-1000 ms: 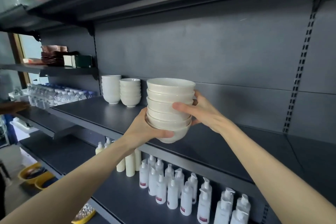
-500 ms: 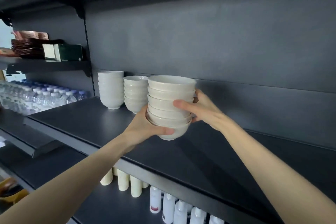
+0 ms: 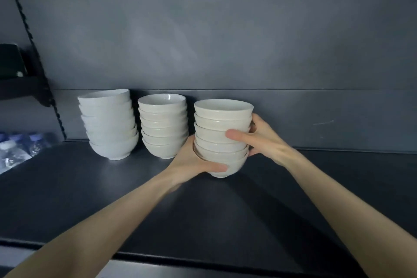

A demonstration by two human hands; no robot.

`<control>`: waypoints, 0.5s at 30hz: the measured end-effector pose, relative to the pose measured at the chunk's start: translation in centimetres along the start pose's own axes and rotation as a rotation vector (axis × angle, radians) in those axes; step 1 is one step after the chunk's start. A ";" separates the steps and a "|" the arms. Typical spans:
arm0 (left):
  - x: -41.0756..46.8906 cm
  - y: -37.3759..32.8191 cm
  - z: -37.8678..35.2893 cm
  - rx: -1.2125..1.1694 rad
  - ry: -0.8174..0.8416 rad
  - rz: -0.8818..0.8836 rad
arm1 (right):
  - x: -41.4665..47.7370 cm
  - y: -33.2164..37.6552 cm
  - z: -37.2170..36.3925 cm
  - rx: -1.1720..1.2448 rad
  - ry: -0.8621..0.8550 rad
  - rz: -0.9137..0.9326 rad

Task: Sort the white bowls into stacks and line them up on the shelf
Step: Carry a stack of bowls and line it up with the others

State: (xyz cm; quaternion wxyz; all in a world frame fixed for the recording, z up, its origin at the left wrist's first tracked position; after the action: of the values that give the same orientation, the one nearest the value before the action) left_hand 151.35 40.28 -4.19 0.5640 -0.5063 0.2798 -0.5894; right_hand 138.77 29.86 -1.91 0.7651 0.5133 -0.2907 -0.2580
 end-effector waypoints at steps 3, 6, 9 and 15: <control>1.0 0.9 0.6 -0.018 0.058 -0.028 | 0.4 -0.2 -0.4 -0.028 -0.044 -0.003; 1.9 1.5 1.0 -0.062 0.112 -0.054 | 0.6 0.0 -0.5 -0.060 -0.084 -0.012; 2.7 2.0 1.0 -0.118 0.153 -0.078 | 0.9 0.1 -0.6 -0.082 -0.110 -0.013; 3.8 3.2 1.2 -0.162 0.160 -0.085 | 1.4 0.2 -0.6 -0.077 -0.119 -0.019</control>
State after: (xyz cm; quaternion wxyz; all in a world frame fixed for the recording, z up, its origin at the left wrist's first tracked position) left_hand 154.26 36.29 -5.64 0.4715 -0.5129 0.3492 -0.6266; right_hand 140.24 29.34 -1.64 0.7631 0.4700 -0.3207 -0.3064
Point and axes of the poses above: each hand's wrist, its own x-axis towards the middle knuckle, its own z-axis out of the back of the hand, y = z × x, the point moved 7 cm from there along x, towards the middle knuckle, and after that the axes turned 5 degrees about y, right-handed, at the moved point
